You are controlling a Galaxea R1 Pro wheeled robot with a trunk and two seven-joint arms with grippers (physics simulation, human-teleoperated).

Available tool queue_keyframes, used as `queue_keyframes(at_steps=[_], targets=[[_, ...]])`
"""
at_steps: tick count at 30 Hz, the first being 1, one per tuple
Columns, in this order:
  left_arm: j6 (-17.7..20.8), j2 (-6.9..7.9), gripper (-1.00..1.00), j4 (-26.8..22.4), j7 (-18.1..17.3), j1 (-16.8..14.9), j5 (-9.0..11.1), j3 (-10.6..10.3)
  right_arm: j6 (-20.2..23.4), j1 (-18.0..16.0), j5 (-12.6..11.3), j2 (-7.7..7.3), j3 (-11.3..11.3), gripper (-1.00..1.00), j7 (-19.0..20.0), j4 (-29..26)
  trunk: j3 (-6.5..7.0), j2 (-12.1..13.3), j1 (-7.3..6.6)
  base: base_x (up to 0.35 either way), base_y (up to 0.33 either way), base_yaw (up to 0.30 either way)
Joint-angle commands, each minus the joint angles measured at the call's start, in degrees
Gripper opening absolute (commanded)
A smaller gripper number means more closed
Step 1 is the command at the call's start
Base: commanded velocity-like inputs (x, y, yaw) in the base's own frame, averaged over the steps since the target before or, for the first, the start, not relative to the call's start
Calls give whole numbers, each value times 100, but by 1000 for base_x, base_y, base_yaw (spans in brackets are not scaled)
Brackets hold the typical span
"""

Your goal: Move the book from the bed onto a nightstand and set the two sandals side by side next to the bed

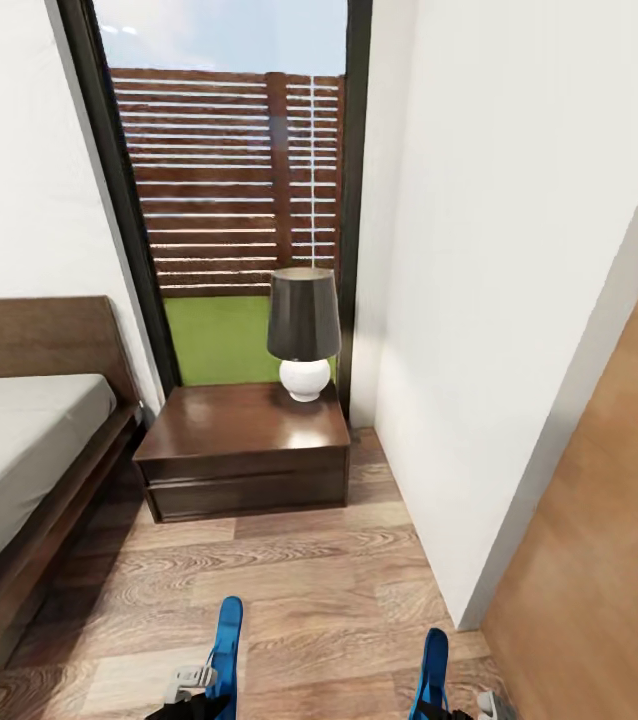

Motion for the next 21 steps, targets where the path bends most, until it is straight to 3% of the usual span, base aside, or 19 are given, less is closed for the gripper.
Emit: queue_keyframes(at_steps=[1,14,21], targets=[[-11,-1,-100,7,-35,-4,-14,46,63,-2,-10,2,-52,-100,26,-2,-5,-2,2,327,0,0],[-10,-1,-100,7,-35,-4,-14,42,63,-2,-10,3,-52,-100,24,-2,-5,-2,2,327,0,9],[-10,-1,-100,7,-35,-4,-14,46,63,-2,-10,0,-52,-100,28,-2,-5,-2,2,327,0,139]])
